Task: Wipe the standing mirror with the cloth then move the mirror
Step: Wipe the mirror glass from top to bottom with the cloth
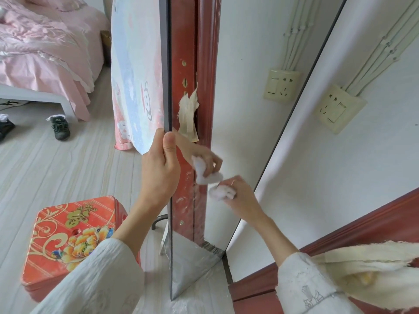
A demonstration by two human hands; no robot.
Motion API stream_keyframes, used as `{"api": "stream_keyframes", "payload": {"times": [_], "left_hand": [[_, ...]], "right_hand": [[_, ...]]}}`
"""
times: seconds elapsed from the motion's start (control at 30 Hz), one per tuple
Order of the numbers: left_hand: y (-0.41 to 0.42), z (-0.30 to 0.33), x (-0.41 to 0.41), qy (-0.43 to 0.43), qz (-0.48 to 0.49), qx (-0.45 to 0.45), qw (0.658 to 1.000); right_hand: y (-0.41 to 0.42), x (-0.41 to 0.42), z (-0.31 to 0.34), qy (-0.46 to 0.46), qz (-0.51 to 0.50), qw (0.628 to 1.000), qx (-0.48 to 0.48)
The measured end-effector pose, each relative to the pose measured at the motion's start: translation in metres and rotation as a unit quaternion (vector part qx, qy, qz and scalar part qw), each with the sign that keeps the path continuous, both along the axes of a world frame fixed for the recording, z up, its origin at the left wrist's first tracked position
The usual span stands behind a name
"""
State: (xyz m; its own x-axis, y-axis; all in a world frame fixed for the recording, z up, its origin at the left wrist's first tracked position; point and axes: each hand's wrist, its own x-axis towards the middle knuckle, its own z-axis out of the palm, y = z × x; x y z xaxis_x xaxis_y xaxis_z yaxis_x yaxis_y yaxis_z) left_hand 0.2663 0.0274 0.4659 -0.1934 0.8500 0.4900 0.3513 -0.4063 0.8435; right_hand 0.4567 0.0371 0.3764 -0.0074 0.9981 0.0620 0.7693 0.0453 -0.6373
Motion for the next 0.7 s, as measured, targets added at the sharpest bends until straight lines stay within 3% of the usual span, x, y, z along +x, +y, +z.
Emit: {"api": "stream_keyframes", "payload": {"times": [0.13, 0.23, 0.33, 0.57, 0.7], "left_hand": [[0.000, 0.002, -0.004, 0.003, 0.000, -0.001, 1.000], [-0.002, 0.003, -0.004, 0.008, -0.002, -0.005, 1.000], [-0.002, 0.003, -0.004, 0.006, -0.007, -0.009, 1.000], [0.005, 0.000, -0.007, 0.010, -0.002, -0.018, 1.000], [0.009, -0.003, -0.008, -0.003, -0.008, -0.028, 1.000]], "right_hand": [[0.001, -0.010, 0.069, 0.125, -0.045, 0.977, 0.168], [0.001, -0.030, 0.108, 0.150, -0.015, 0.962, 0.230], [0.000, -0.040, 0.107, 0.136, 0.011, 0.956, 0.258], [-0.013, -0.055, 0.038, 0.070, 0.103, 0.967, 0.221], [-0.020, -0.051, 0.007, 0.005, 0.139, 0.987, 0.085]]}}
